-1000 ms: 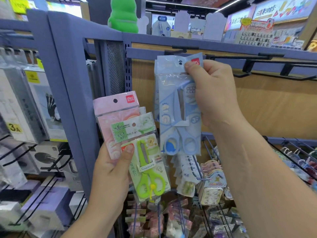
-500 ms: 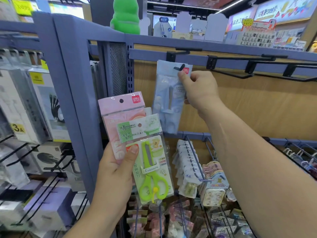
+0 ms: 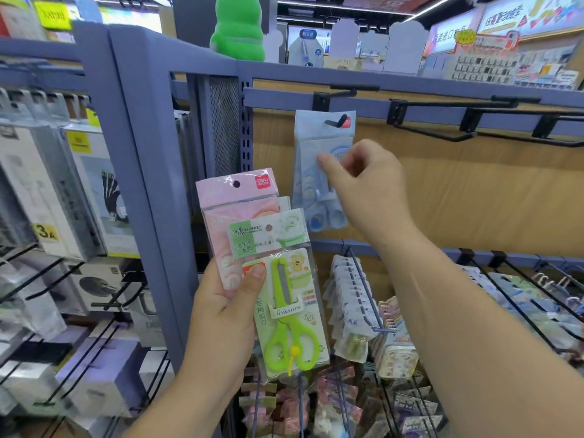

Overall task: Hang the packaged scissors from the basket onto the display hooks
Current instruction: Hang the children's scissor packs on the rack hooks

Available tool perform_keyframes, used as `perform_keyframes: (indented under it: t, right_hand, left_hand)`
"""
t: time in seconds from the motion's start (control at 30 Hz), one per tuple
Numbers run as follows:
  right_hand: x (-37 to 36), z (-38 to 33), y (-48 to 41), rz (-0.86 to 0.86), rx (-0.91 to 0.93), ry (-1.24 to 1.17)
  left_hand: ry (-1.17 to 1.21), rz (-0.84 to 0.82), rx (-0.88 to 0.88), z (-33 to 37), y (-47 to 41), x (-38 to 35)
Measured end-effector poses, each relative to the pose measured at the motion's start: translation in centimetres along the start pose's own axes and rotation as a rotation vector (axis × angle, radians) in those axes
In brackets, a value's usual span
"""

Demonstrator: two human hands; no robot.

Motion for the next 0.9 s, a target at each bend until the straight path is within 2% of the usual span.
perform_keyframes:
  t: [0.1, 0.17, 0.4, 0.57, 0.73, 0.9]
  right_hand:
    - [-1.8, -1.5, 4.0, -0.249, -0.065, -0.194]
    - [-2.5, -1.0, 5.9, -0.318, -0.125, -0.246]
    - [-1.7, 1.6, 8.1, -0.25, -0.226, -0.483]
    - [-1.2, 2.4, 8.6, -0.201, -0.273, -0.499]
    - [-0.8, 2.1, 8.2, -0.132, -0.361, -0.595]
    - [0.4, 1.0, 5.5, -0.044, -0.288, -0.553]
  left_hand:
    - [-0.022, -0.019, 0.025, -0.2, -0.1, -0.3]
    - [-0.021, -0.037, 0.027, -0.3, -0.1, -0.7]
    - [-0.02, -0.103, 0.05, -1.0, 0.2, -1.8]
    - [0.014, -0.097, 0.117, -1.6, 0.2, -1.9]
    - [-0.018, -0.06, 0.097, -1.6, 0.0, -1.2]
    - [-0.055, -0.005, 0.064, -1.5, -0.5, 0.4]
Point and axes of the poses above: each hand's wrist, its own y-axis away from the middle knuckle, its own x-axis out of the back of the hand, z = x × y, the point moved 5 cm from there along -y, towards the middle knuckle, and after that the axes turned 8 degrees about x, right-handed, at the moved point
